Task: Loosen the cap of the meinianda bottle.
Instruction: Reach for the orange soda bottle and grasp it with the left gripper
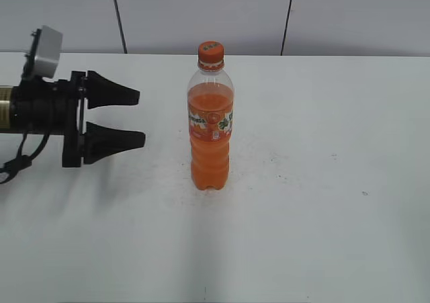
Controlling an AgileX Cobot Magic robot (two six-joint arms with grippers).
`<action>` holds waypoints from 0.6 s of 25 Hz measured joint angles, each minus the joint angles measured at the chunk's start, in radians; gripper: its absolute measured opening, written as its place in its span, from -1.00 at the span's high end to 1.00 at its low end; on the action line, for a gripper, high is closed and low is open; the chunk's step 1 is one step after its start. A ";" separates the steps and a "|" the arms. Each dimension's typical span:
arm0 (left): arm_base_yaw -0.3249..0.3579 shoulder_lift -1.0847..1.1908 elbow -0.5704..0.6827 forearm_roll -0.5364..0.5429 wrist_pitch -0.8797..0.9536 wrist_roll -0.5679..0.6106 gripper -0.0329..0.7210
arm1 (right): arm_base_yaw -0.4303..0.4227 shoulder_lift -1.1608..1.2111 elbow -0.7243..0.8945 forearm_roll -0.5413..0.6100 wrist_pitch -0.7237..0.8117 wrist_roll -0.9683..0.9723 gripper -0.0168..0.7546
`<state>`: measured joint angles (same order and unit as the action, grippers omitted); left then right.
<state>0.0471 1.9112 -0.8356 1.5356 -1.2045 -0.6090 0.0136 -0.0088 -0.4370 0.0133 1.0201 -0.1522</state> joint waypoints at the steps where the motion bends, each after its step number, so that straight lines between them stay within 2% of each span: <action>1: -0.018 0.017 -0.030 0.013 0.000 -0.009 -0.69 | 0.000 0.000 0.000 0.000 0.000 0.000 -0.46; 9: -0.155 0.120 -0.197 0.040 -0.001 -0.060 -0.65 | 0.000 0.000 0.000 0.000 -0.001 0.000 -0.46; 15: -0.228 0.185 -0.259 0.041 -0.002 -0.077 -0.65 | 0.000 0.000 0.000 0.000 -0.001 0.000 -0.46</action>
<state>-0.1805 2.0966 -1.0946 1.5770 -1.2064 -0.6862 0.0136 -0.0088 -0.4370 0.0133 1.0191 -0.1522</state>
